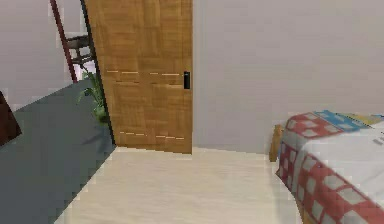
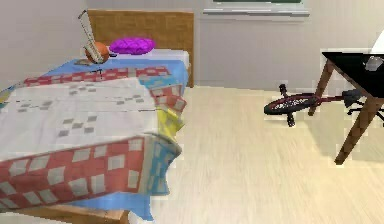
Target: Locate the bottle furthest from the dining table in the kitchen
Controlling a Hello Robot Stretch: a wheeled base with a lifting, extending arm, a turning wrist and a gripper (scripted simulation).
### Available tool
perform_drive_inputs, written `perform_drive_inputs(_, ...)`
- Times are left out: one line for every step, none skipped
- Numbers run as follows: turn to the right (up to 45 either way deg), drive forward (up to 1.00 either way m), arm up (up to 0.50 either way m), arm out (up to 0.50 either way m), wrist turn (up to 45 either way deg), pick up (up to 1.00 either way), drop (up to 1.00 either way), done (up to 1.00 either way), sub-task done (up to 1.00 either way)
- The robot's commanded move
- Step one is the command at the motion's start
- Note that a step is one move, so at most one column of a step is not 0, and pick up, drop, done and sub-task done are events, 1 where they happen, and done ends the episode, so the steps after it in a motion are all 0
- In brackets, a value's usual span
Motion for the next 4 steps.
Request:
perform_drive_inputs(-21.0, 0.0, 0.0, 0.0, 0.0, 0.0, 0.0, 0.0, 0.0)
perform_drive_inputs(0.0, 0.55, 0.0, 0.0, 0.0, 0.0, 0.0, 0.0, 0.0)
perform_drive_inputs(-24.0, 0.0, 0.0, 0.0, 0.0, 0.0, 0.0, 0.0, 0.0)
perform_drive_inputs(0.0, 1.0, 0.0, 0.0, 0.0, 0.0, 0.0, 0.0, 0.0)
